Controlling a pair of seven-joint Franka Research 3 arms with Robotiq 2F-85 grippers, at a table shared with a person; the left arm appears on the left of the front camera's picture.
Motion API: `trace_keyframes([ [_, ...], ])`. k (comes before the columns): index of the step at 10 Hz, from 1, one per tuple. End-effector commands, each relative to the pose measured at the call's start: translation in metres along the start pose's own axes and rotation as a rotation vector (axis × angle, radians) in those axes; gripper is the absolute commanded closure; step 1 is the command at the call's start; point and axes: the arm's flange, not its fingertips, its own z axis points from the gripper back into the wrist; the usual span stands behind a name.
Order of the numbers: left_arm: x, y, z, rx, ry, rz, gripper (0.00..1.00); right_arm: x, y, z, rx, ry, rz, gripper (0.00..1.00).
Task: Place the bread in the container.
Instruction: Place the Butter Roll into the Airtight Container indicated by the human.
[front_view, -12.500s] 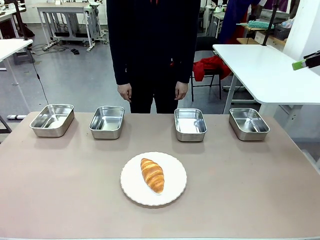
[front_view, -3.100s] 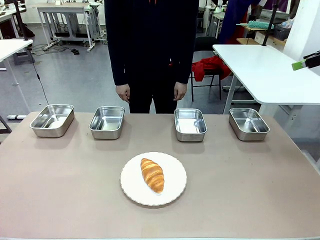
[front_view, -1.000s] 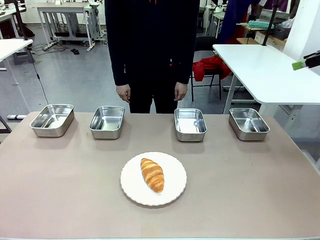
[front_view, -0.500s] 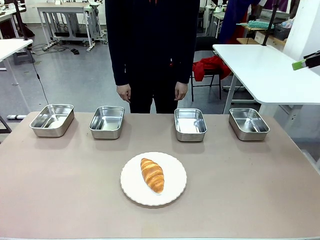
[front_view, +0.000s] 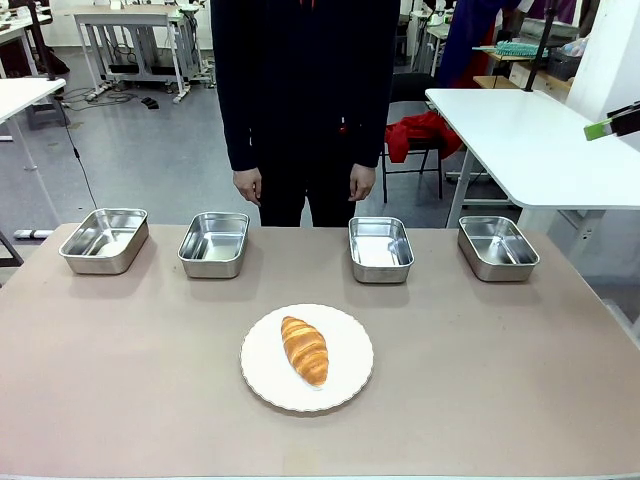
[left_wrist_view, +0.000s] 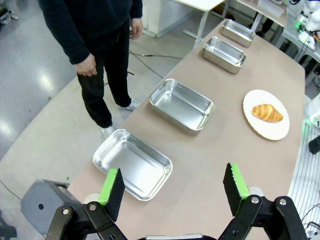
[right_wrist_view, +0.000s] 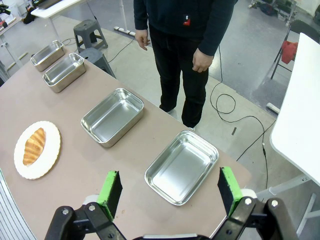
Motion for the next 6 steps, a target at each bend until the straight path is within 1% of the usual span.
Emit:
trace_keyframes([
  [1,0.0019,-0.0014,0.0013,0.002,-0.006,-0.003,0.0,0.0021,0.0006,0.0009,0.002,-0.018,0.002,0.0],
  [6,0.0019,-0.0014,0.0013,0.002,-0.006,-0.003,0.0,0.0021,0.0006,0.0009,0.002,-0.018,0.002,0.0],
])
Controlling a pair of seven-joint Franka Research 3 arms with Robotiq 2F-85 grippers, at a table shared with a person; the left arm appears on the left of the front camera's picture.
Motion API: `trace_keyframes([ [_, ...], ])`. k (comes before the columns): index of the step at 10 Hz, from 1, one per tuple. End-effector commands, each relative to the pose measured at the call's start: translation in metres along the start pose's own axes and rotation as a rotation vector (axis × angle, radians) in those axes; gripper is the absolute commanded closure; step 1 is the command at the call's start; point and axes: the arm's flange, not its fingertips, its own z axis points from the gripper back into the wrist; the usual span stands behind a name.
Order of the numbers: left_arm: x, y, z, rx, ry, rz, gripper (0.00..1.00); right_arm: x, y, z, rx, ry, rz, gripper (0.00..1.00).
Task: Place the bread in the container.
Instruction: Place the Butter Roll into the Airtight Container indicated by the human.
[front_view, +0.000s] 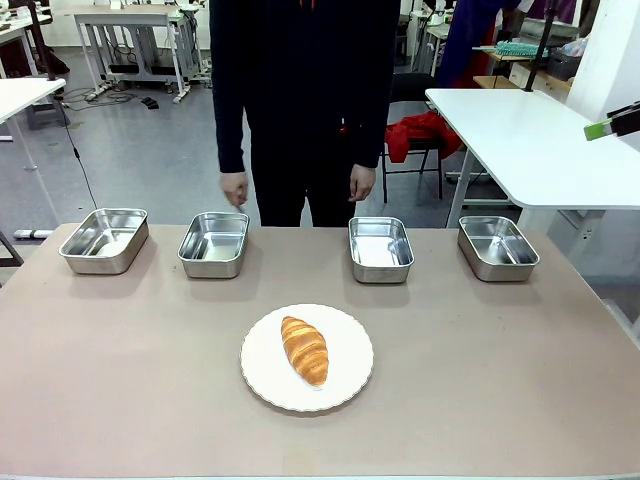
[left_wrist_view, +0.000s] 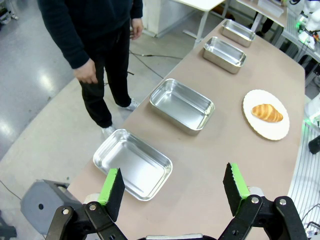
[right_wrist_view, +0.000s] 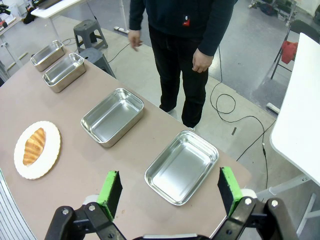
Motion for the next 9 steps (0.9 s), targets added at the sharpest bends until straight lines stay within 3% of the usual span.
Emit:
trace_keyframes([
  [1,0.002,-0.0014,0.0013,0.002,-0.006,-0.003,0.0,0.0021,0.0006,0.0009,0.002,-0.018,0.002,0.0],
  [9,0.002,-0.0014,0.0013,0.002,-0.006,-0.003,0.0,0.0021,0.0006,0.0009,0.002,-0.018,0.002,0.0],
])
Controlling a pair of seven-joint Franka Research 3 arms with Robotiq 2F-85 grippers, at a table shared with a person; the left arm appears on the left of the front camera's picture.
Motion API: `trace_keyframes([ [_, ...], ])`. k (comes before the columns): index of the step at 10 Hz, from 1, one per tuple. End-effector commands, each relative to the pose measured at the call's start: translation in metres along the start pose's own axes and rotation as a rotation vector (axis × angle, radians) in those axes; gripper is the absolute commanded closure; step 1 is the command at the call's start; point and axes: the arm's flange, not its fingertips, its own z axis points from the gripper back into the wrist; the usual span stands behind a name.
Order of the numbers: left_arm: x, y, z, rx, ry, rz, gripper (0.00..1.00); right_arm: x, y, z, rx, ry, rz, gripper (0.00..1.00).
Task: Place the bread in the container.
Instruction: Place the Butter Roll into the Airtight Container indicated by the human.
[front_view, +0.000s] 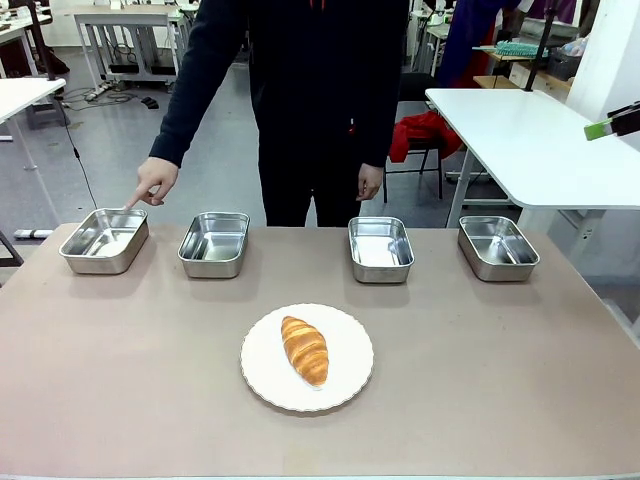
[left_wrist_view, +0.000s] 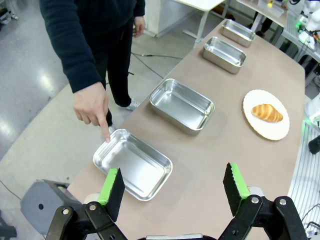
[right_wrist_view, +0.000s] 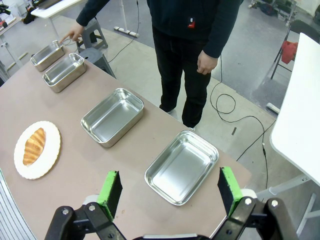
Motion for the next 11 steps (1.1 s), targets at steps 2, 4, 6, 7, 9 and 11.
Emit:
trace_keyframes([
  [2,0.0019,-0.0014,0.0013,0.002,-0.006,-0.003,0.0,0.0021,0.0006,0.0009,0.002,-0.018,0.002,0.0],
  [4,0.0019,-0.0014,0.0013,0.002,-0.006,-0.003,0.0,0.0021,0.0006,0.0009,0.002,-0.018,0.002,0.0],
  [6,0.0019,-0.0014,0.0013,0.002,-0.006,-0.003,0.0,0.0021,0.0006,0.0009,0.002,-0.018,0.002,0.0],
  [7,0.0019,-0.0014,0.0013,0.002,-0.006,-0.003,0.0,0.0021,0.0006,0.0009,0.002,-0.018,0.002,0.0],
  [9,0.0019,-0.0014,0.0013,0.002,-0.006,-0.003,0.0,0.0021,0.0006,0.0009,0.002,-0.018,0.002,0.0],
  [11,0.0019,-0.0014,0.0013,0.002,-0.006,-0.003,0.0,0.0021,0.0006,0.0009,0.002,-0.018,0.002,0.0],
])
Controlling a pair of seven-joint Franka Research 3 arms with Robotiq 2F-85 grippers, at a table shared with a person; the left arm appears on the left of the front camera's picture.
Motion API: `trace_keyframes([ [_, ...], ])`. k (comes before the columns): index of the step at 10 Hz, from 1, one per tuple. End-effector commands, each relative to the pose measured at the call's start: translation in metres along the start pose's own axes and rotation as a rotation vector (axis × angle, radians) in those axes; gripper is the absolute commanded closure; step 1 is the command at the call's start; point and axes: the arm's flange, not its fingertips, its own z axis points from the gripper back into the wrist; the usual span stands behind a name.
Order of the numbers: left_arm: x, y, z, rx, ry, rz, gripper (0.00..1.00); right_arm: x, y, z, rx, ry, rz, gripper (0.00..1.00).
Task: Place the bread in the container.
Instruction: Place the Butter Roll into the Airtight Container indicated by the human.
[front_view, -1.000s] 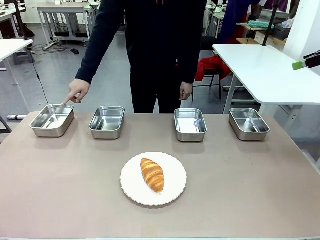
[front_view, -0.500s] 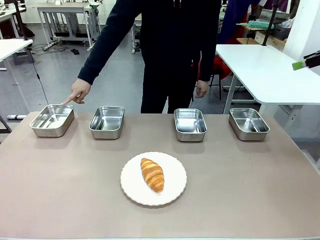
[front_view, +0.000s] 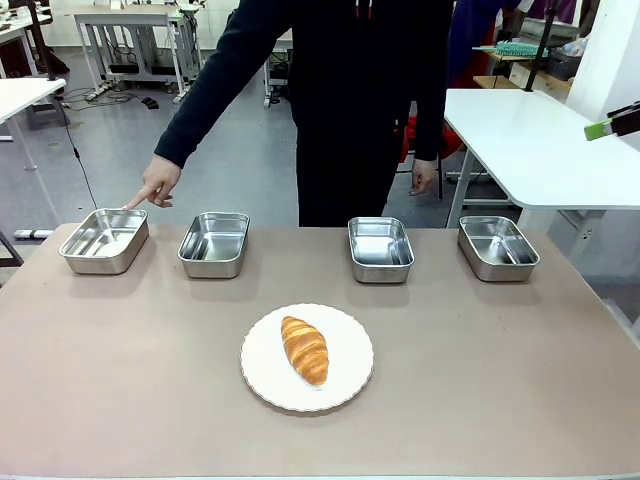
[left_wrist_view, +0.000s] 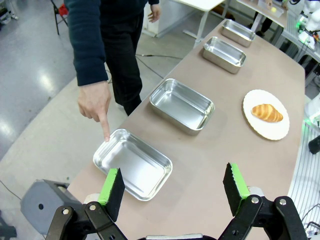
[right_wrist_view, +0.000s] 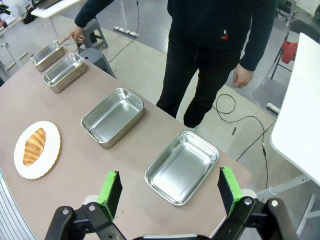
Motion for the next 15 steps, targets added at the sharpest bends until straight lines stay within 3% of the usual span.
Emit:
trace_keyframes([
  [1,0.002,-0.001,0.001,0.002,-0.006,-0.003,0.0,0.002,0.001,0.001,0.002,-0.018,0.002,0.0],
  [3,0.0,0.0,0.0,0.0,0.0,0.0,0.0,0.002,0.001,0.001,0.002,-0.018,0.002,0.0],
  [5,0.026,-0.044,-0.034,0.101,0.068,0.052,0.0,0.002,0.001,0.001,0.002,-0.018,0.002,0.0],
  [7,0.049,-0.085,-0.072,0.079,0.119,0.125,0.0,0.002,0.001,0.001,0.002,-0.018,0.002,0.0],
  [10,0.078,-0.15,-0.19,-0.007,0.363,0.204,0.0,0.002,0.001,0.001,0.002,-0.018,0.002,0.0],
  [11,0.083,-0.174,-0.231,0.014,0.452,0.227,0.0,0.002,0.001,0.001,0.002,-0.018,0.002,0.0],
  [13,0.09,-0.218,-0.294,0.092,0.548,0.288,0.0,0.002,0.001,0.001,0.002,-0.018,0.002,0.0],
  [15,0.074,-0.258,-0.345,0.177,0.576,0.373,0.0,0.002,0.001,0.001,0.002,-0.018,0.002,0.0],
])
